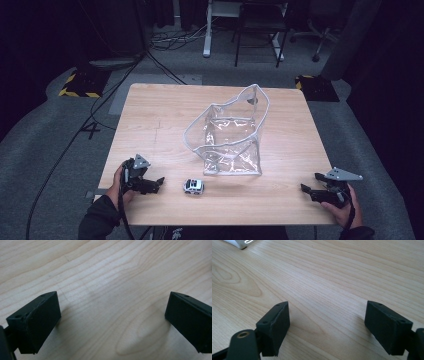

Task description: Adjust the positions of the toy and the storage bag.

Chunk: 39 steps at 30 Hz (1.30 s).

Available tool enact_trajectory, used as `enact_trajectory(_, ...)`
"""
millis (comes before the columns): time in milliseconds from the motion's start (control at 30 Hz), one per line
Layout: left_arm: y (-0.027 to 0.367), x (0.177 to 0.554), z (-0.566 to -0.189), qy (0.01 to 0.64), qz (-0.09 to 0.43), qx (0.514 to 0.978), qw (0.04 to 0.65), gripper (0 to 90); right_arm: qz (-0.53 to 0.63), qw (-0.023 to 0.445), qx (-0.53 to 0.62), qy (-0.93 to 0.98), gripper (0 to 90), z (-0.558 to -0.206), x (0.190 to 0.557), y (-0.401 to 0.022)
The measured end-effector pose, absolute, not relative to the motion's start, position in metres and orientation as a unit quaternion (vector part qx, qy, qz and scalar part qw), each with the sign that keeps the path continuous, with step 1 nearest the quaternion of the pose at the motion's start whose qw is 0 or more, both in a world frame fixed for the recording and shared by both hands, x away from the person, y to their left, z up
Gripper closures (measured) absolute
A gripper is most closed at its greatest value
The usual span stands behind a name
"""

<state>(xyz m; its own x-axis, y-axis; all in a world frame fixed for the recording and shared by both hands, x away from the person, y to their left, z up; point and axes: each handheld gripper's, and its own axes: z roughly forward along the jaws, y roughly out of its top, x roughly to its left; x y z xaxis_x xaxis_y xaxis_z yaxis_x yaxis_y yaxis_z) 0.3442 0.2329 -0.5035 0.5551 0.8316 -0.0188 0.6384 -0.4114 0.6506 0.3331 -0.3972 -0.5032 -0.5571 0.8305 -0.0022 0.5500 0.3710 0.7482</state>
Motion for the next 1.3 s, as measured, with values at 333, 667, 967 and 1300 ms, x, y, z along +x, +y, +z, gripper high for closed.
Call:
enact_trajectory(333, 0.225, 0.325, -0.504, 0.396, 0.145, 0.849, 0.319, 0.5, 0.360, 0.194, 0.422, 0.809, 20.5, -0.503, 0.334, -0.398)
enact_trajectory(667, 0.210, 0.317, -0.504, 0.338, 0.111, 0.875, 0.328, 0.1, 0.363, 0.192, 0.423, 0.808, 20.4, -0.503, 0.335, -0.396)
enact_trajectory(967, 0.173, 0.320, -0.503, 0.277, 0.090, 0.897, 0.332, 0.2, 0.364, 0.189, 0.420, 0.810, 20.4, -0.503, 0.334, -0.396)
enact_trajectory(1300, 0.134, 0.327, -0.504, 0.232, 0.069, 0.909, 0.340, 0.5, 0.364, 0.190, 0.420, 0.809, 20.4, -0.503, 0.334, -0.396)
